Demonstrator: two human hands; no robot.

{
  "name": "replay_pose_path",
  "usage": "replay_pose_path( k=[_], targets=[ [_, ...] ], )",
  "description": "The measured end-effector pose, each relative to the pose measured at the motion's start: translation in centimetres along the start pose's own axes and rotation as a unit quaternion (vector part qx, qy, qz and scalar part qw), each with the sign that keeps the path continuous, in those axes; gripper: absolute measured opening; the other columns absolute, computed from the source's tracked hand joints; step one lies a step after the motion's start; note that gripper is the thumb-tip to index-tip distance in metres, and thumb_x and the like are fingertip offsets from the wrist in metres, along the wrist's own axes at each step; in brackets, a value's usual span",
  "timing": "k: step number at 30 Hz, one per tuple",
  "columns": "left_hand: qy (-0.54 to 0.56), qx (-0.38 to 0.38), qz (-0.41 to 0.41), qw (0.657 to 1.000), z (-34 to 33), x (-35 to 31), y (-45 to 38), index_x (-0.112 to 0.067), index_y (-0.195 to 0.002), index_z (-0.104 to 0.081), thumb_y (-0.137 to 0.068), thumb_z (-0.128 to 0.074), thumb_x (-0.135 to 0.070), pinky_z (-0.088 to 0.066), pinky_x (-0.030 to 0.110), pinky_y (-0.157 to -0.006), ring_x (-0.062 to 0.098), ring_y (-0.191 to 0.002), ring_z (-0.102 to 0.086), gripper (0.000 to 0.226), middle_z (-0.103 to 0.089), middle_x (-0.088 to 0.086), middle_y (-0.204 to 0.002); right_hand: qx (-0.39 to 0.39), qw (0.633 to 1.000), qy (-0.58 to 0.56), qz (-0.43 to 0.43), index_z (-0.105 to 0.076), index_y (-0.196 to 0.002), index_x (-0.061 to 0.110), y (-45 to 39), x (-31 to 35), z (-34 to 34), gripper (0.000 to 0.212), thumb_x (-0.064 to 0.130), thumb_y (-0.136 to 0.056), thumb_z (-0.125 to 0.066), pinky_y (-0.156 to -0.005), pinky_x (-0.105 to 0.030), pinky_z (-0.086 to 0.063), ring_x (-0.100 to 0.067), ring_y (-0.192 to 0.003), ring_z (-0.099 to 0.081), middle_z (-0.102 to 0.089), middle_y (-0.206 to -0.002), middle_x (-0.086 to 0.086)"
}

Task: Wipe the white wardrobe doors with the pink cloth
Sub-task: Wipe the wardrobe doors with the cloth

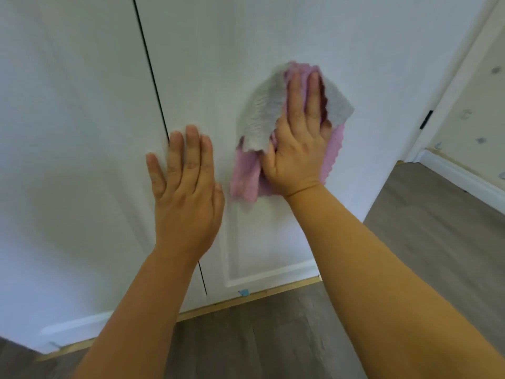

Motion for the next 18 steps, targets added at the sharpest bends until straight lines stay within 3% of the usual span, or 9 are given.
replay_pose_path(
  k=[2, 5, 8, 11, 14, 18],
  targets=[
    [-0.013, -0.001, 0.01, 1.0, -0.1, -0.2, 0.2, -0.003, -0.158, -0.012, -0.098, -0.047, -0.02, 0.008, 0.053, -0.12, 0.033, -0.153, 0.0, 0.071, -0.005, 0.015, -0.165, 0.001, 0.996, -0.001, -0.084, -0.031, -0.15, 0.002, 1.4, -0.3, -0.1, 0.065, 0.034, -0.096, -0.043, -0.119, -0.06, -0.017, -0.046, -0.144, -0.027, -0.039, -0.153, -0.028],
    [-0.002, -0.013, 0.018, 1.0, -0.1, -0.5, 0.2, 0.0, -0.156, -0.016, -0.098, -0.049, -0.013, 0.007, 0.054, -0.12, 0.037, -0.152, -0.006, 0.069, -0.013, 0.02, -0.164, 0.044, 0.986, -0.047, -0.156, -0.028, -0.153, 0.0, 3.8, 0.7, -0.7, 0.08, 0.042, -0.092, -0.056, -0.123, -0.052, -0.009, -0.032, -0.152, -0.014, -0.029, -0.16, -0.021],
    [0.03, -0.035, 0.008, 0.999, 0.2, -0.1, 0.3, 0.001, -0.155, -0.022, -0.094, -0.05, -0.002, 0.006, 0.051, -0.12, 0.028, -0.151, -0.003, 0.067, -0.02, 0.022, -0.162, 0.116, 0.991, -0.055, -0.042, -0.029, -0.151, 0.006, 8.0, 3.4, -1.3, 0.077, 0.04, -0.091, -0.063, -0.119, -0.041, -0.011, -0.016, -0.155, 0.003, -0.028, -0.159, -0.009],
    [0.038, -0.028, -0.005, 0.999, 0.2, 0.2, 0.9, 0.001, -0.155, -0.023, -0.093, -0.052, -0.003, 0.005, 0.049, -0.121, 0.025, -0.15, -0.003, 0.068, -0.022, 0.022, -0.161, 0.205, 0.971, -0.038, 0.116, -0.031, -0.152, 0.015, 13.9, 5.8, -1.8, 0.052, 0.033, -0.104, -0.039, -0.117, -0.044, -0.018, -0.021, -0.155, -0.009, -0.029, -0.161, 0.0],
    [0.034, -0.008, -0.016, 0.999, 0.1, 0.4, 1.4, 0.0, -0.156, -0.021, -0.092, -0.05, -0.006, 0.004, 0.05, -0.122, 0.028, -0.151, -0.005, 0.07, -0.019, 0.021, -0.163, 0.217, 0.969, -0.035, 0.113, -0.031, -0.155, 0.018, 14.8, 5.2, -1.5, 0.055, 0.031, -0.104, -0.047, -0.12, -0.045, -0.019, -0.02, -0.155, -0.008, -0.023, -0.161, 0.003],
    [0.04, -0.023, -0.016, 0.999, -0.2, 0.1, 1.3, 0.002, -0.155, -0.022, -0.099, -0.043, -0.013, 0.003, 0.051, -0.121, 0.034, -0.151, -0.01, 0.061, -0.021, 0.023, -0.161, 0.133, 0.989, -0.065, 0.029, -0.031, -0.152, 0.011, 8.3, 4.7, -0.7, 0.06, 0.025, -0.1, -0.058, -0.124, -0.043, -0.015, -0.026, -0.152, -0.007, -0.04, -0.156, -0.016]
  ],
)
Point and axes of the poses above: each hand's wrist, its own y-axis away from the middle knuckle, its own z-axis out of the back of the hand, x = y × z, the point moved 5 cm from there along -y, towards the middle knuckle
